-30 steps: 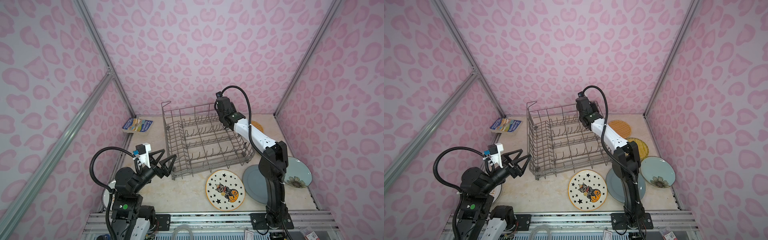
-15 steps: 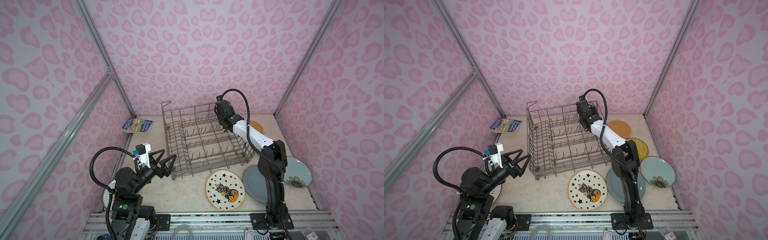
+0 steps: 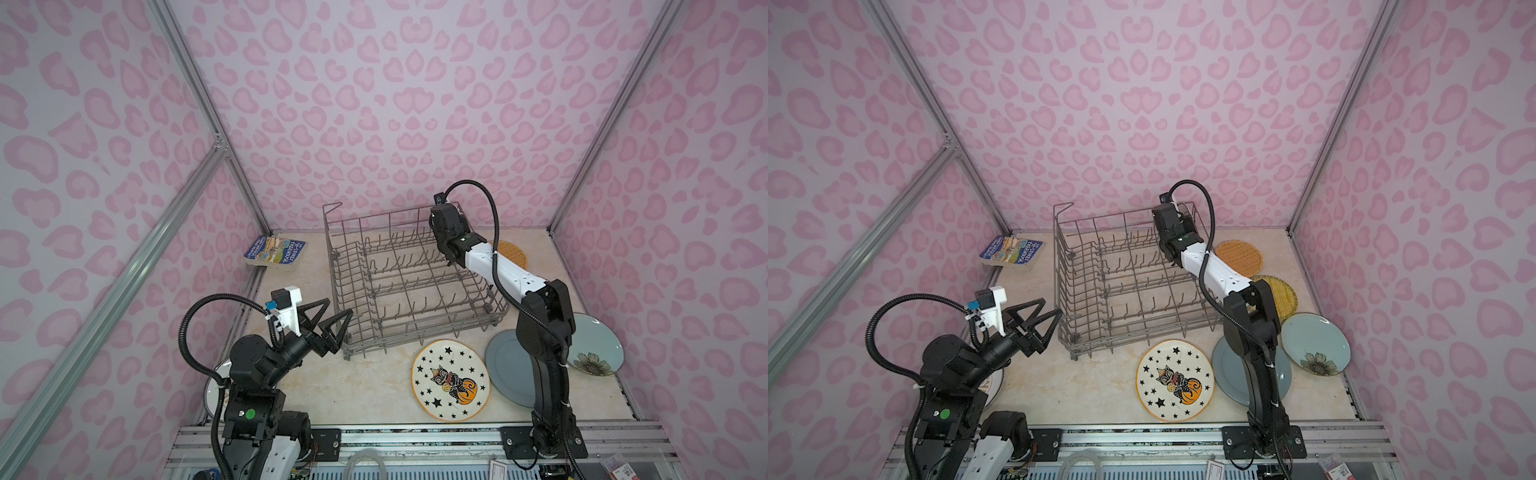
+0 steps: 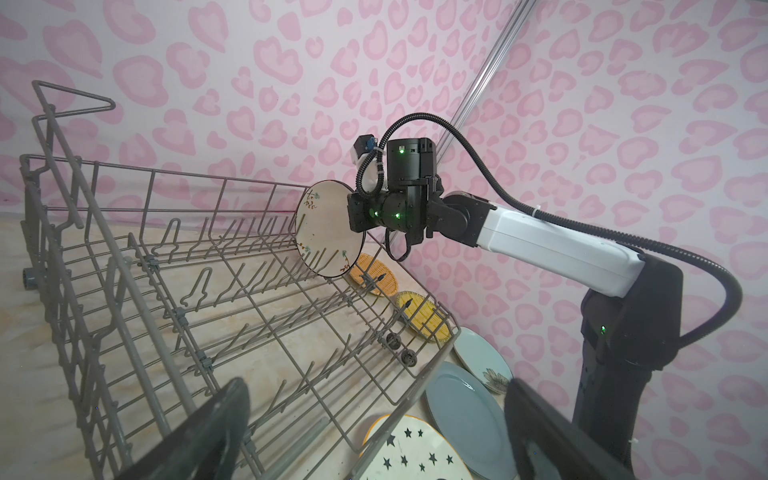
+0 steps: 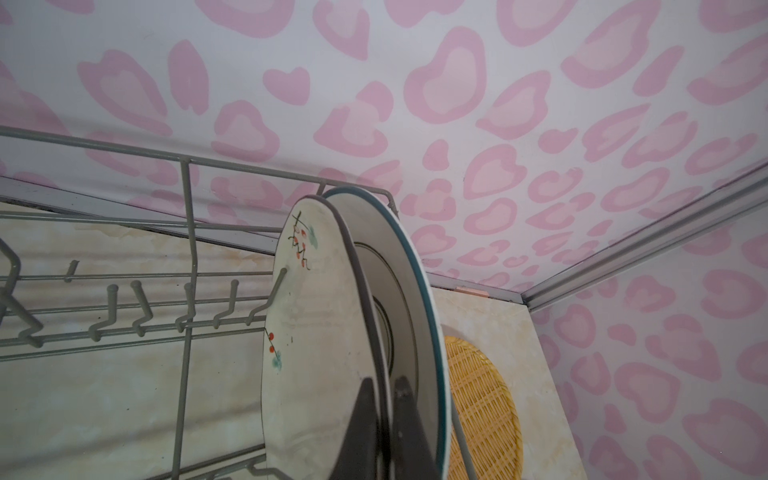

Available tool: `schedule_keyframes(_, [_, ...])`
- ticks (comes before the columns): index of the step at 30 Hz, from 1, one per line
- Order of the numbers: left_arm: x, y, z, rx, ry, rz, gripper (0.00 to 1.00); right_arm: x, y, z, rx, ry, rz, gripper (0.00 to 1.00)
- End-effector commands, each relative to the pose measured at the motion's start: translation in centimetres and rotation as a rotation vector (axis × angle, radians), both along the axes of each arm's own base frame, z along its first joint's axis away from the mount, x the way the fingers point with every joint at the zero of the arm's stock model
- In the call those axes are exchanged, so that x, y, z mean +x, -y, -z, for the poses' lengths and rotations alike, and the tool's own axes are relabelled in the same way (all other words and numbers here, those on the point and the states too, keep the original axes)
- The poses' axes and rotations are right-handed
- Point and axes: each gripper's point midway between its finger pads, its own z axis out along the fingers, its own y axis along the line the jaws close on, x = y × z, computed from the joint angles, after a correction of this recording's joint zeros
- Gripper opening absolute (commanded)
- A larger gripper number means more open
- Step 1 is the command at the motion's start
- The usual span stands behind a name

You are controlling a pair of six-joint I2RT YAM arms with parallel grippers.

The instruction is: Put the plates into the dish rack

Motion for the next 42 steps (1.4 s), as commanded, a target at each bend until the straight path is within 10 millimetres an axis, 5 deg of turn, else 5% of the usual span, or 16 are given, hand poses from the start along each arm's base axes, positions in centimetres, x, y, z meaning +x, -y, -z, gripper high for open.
schedule_keyframes(1, [-0.2,0.1,-0.8,-0.001,0.043,0.01,0.97,-0.8,-0.1,2.0,-0.008,-0.078,-0.016,0.0])
schedule_keyframes(5, [-0.2,0.1,-0.8,-0.001,0.044,0.008,0.97,-0.9,-0.1,0.9,0.008,-0.06,-0.017,0.0])
schedule_keyframes(16, [-0.3,0.0,-0.9,-0.002,0.05,0.002,0.97,-0.9,-0.2,-2.3,0.019,-0.025,-0.018,0.21])
schedule_keyframes(25, [-0.5,-0.2,-1.0,-0.003,0.059,-0.005,0.97,-2.0,-0.9,-6.6,0.03,0.024,-0.034,0.3])
schedule_keyframes(32, [-0.6,-0.2,-1.0,-0.003,0.059,-0.006,0.97,-4.6,-0.9,-10.9,0.045,0.073,-0.049,0.37])
schedule_keyframes(42, [-0.3,-0.3,-0.5,-0.002,0.037,-0.018,0.97,-10.9,0.2,-16.2,0.14,0.131,-0.086,0.65])
